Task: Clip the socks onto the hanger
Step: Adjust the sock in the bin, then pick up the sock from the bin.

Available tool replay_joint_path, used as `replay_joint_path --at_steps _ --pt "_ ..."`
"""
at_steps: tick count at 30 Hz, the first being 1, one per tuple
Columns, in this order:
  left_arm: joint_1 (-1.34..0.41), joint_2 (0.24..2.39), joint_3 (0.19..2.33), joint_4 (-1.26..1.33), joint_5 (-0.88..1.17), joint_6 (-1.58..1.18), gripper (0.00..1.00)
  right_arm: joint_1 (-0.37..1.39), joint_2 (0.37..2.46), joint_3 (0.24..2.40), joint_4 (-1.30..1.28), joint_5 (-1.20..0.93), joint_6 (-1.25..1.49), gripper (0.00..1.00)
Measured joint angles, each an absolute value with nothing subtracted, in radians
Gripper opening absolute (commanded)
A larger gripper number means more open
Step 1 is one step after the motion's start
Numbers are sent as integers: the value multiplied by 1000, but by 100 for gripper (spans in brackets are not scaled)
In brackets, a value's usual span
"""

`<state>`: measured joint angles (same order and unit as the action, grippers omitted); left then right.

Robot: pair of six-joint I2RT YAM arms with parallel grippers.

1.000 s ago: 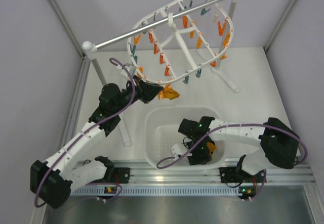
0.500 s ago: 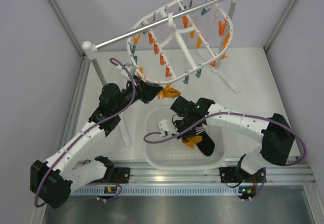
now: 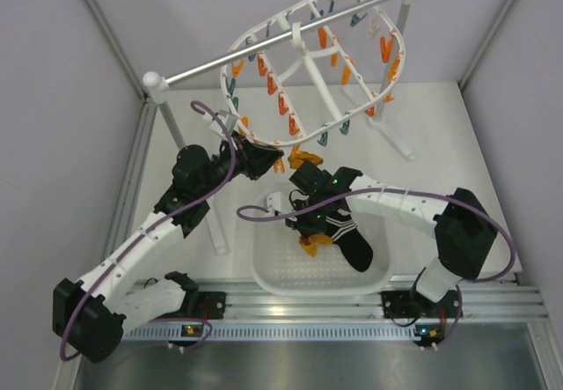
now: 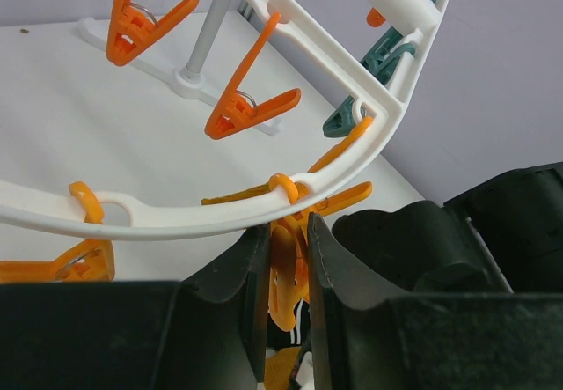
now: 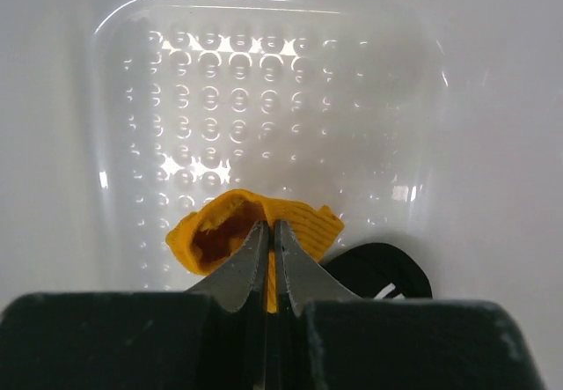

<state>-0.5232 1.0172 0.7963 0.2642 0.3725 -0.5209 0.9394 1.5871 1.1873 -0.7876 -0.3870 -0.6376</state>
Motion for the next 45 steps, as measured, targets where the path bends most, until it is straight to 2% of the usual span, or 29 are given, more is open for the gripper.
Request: replay_joint_path --at_steps 2,4,10,13,20,23,26,30,31,33,34,39,45 --pt "-523 1018 796 264 373 -521 0 939 1629 1194 -760 -387 -602 19" --pt "-523 1019 796 265 373 -521 0 939 1679 1213 -736 -387 -572 32" --pt "-523 1027 796 265 371 -521 0 935 1675 1207 -674 -375 -559 55" --pt "-523 1027 796 265 370 -521 0 925 1585 1147 -662 -376 -587 62" --pt "-523 1028 796 265 369 -521 0 937 1499 1018 -611 -374 -652 66" --pt "-523 1028 796 264 369 -521 0 945 1526 974 -563 -355 -654 65" --pt "-523 1028 797 263 369 -521 0 955 1567 943 -500 -328 -656 59" --pt "-523 1028 797 261 369 -520 0 972 1616 913 -432 -299 -663 43" --pt "-523 1028 797 261 369 -520 0 976 1625 908 -424 -292 -662 28" --pt "-523 1028 797 261 369 -520 0 983 1631 908 -408 -288 -664 6" --pt "-523 1029 797 261 369 -520 0 986 1629 908 -397 -284 -665 1" --pt "-523 1031 797 260 369 -521 0 985 1575 900 -379 -276 -627 0" --pt "-523 1032 801 258 369 -529 0 960 1260 863 -309 -271 -519 0"
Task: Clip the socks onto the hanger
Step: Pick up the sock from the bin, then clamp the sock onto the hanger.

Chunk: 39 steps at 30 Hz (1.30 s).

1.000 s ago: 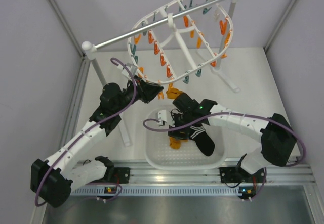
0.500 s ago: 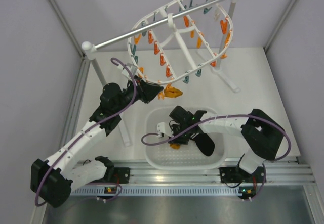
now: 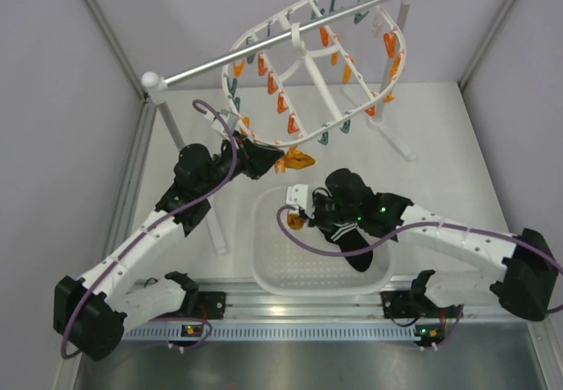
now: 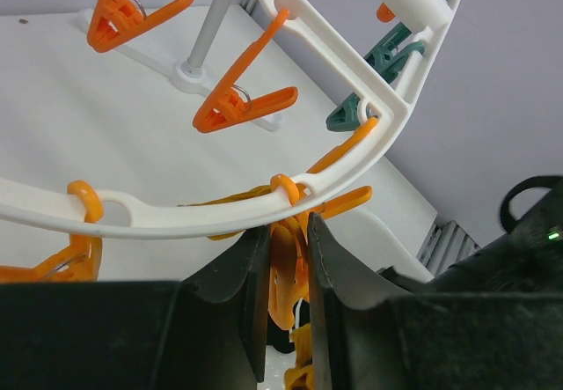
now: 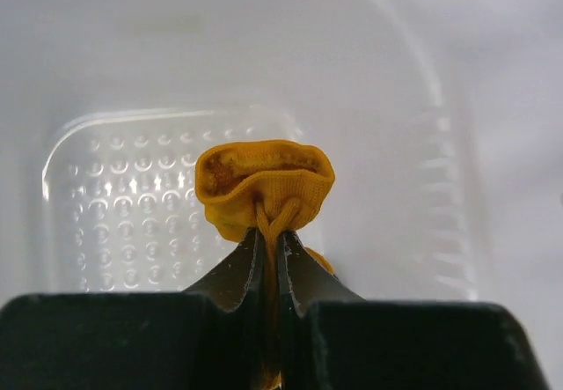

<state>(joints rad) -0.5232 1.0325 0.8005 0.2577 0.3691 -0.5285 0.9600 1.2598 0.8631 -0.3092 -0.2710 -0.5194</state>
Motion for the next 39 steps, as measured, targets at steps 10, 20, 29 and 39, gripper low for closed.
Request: replay_joint_path --at_steps 10,20,29,39 --pt "-523 1033 802 258 375 -581 0 931 1075 857 -162 -141 -252 0" --pt "-523 1032 802 259 394 -624 0 888 1155 887 -117 -97 -88 0" --pt "-519 1032 802 259 396 -625 0 886 1156 939 -89 -108 -43 0" --pt "-519 1032 802 259 397 -625 0 885 1170 952 -67 -126 -7 0"
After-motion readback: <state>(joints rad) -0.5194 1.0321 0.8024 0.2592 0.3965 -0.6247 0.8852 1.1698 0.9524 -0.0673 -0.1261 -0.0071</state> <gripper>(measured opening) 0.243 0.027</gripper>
